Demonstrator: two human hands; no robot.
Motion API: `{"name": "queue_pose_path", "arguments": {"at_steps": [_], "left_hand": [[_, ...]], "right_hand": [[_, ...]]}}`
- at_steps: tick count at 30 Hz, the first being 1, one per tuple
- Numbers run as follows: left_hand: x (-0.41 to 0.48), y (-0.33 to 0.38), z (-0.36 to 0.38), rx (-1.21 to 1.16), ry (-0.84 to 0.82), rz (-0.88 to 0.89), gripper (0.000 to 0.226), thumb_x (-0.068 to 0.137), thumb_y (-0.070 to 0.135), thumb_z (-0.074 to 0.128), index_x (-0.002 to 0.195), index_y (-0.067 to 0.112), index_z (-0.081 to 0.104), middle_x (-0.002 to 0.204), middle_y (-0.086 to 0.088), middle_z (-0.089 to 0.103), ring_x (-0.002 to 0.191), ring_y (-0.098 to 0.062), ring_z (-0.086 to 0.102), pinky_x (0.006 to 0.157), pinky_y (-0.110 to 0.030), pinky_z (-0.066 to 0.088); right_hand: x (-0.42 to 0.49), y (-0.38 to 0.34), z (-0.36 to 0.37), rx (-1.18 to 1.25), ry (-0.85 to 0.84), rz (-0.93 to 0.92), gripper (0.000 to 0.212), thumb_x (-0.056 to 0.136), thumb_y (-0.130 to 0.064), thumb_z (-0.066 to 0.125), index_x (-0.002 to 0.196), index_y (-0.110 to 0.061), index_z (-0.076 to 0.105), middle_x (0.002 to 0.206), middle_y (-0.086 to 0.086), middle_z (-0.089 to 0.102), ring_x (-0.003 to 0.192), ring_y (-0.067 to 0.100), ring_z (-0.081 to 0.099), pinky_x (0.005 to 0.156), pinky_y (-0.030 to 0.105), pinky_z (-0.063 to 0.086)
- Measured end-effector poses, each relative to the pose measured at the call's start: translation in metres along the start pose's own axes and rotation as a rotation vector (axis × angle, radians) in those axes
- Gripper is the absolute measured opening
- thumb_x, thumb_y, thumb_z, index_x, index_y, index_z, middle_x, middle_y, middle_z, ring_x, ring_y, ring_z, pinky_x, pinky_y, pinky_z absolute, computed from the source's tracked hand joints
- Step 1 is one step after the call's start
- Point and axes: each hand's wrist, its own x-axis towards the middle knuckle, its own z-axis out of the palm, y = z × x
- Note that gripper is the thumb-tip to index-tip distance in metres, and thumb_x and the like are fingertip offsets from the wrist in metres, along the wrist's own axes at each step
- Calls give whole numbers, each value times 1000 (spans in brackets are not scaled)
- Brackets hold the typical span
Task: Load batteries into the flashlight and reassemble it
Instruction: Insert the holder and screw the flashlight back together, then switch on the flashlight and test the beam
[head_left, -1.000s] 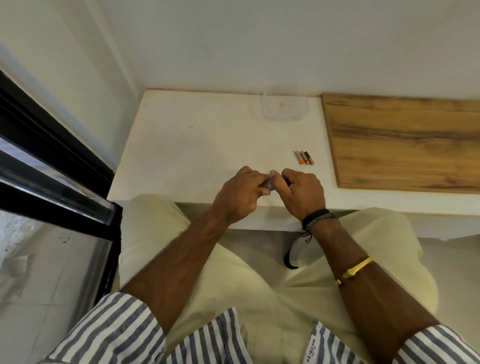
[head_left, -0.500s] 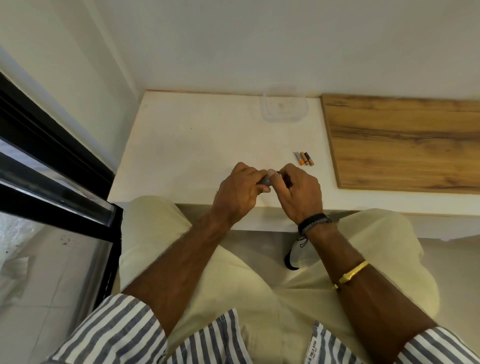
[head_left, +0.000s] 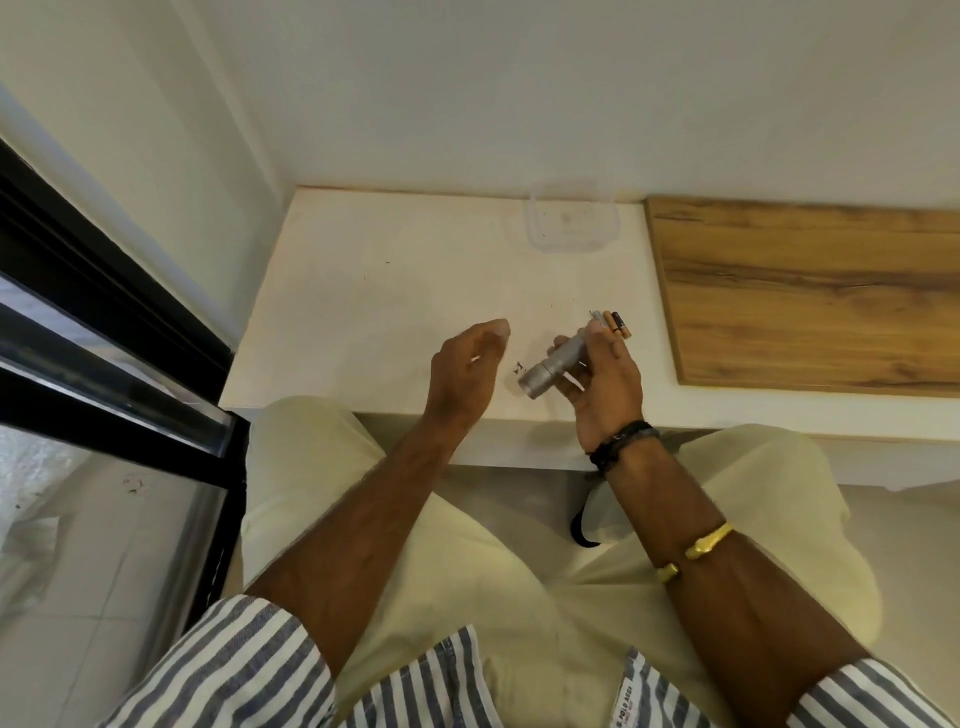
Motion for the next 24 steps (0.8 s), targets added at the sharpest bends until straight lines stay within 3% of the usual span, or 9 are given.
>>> {"name": "queue_pose_path", "arguments": {"at_steps": [4,7,10,15,24], "left_hand": [[5,5,-4,-489,-113,-319,77,99,65,17,147,10,41,151,-8,47,141,-21,42,120,-42,27],[5,5,-5,-684,-114,-374,88,93,72,10,151,9,34,156,-10,39,146,-23,34,123,-42,19],[6,6,-6,-833,-124,-396,94,90,77,9,153,9,29,159,-10,33,148,-25,29,124,-43,16],[7,4,-9,-941,-158,-408,101,86,83,12,155,10,23,162,-10,25,150,-26,21,124,-44,12],[10,-2,-11,-981,-176,-413,105,83,87,17,155,10,20,163,-11,20,151,-28,17,124,-44,11]], "right_hand": [[6,-3,2,464,25,259,28,102,-46,54,107,-20,62,96,7,66,88,24,66,100,49,49],[7,-7,4,666,-6,293,29,98,-41,52,86,-16,61,80,5,57,70,21,54,84,38,45],[4,-7,6,816,-94,287,26,85,-35,52,78,-11,61,76,4,54,67,22,51,81,37,42],[-4,-10,6,935,-206,291,24,74,-29,50,75,-8,61,75,5,52,65,24,51,84,36,42],[-3,-22,3,954,-165,244,19,74,-24,43,68,-10,54,68,5,46,64,23,45,83,37,41]]}}
